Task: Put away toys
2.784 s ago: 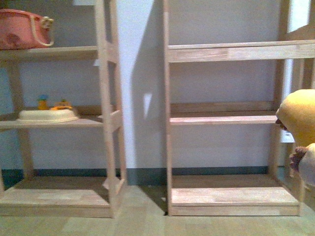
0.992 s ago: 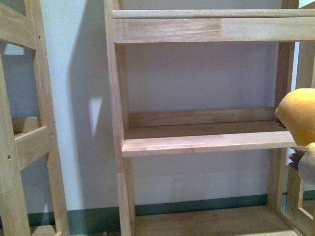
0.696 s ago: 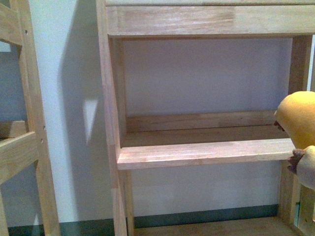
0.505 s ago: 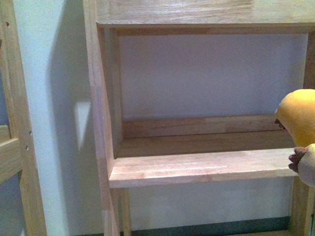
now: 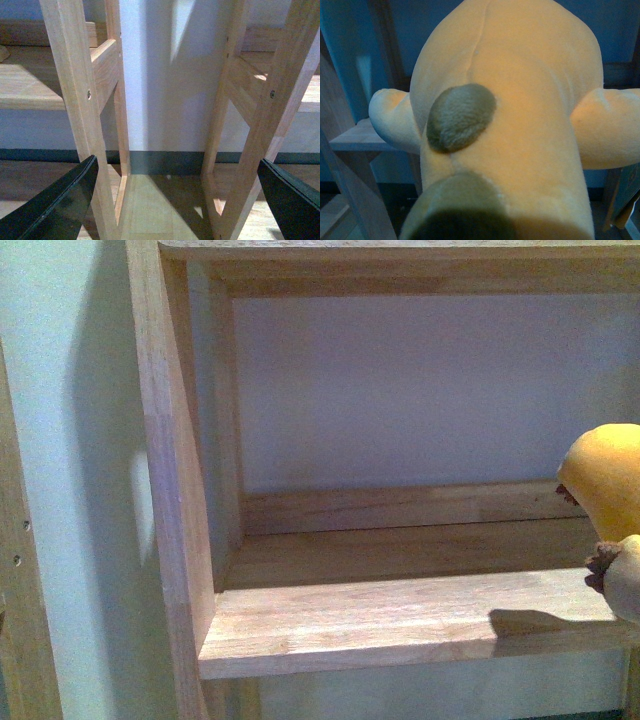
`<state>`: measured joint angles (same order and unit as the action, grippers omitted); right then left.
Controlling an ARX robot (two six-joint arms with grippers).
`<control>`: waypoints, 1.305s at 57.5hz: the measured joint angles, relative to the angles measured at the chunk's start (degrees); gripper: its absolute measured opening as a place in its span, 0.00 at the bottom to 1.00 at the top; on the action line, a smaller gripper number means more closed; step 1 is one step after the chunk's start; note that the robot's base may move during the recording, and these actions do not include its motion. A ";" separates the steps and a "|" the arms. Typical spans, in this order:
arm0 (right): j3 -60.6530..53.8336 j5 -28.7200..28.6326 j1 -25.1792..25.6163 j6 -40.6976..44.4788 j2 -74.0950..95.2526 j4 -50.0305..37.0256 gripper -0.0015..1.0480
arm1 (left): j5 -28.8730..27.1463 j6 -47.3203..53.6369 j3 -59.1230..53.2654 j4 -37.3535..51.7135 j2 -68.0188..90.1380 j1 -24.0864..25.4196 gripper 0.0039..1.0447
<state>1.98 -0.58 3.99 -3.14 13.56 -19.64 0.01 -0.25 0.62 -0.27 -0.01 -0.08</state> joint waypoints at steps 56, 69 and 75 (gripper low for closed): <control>58.03 0.31 -2.95 13.68 34.67 -0.39 0.17 | -0.02 0.00 0.00 0.00 0.00 0.00 0.95; 75.41 2.67 -4.20 11.72 48.63 2.73 0.17 | -0.02 0.00 0.00 0.00 0.00 0.00 0.95; 83.89 4.74 -6.69 10.93 55.65 4.35 0.17 | -0.02 0.00 0.00 0.00 0.00 0.00 0.95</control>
<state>85.86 4.16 -2.70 7.79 69.21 -15.29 -0.01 -0.25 0.62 -0.27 -0.01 -0.08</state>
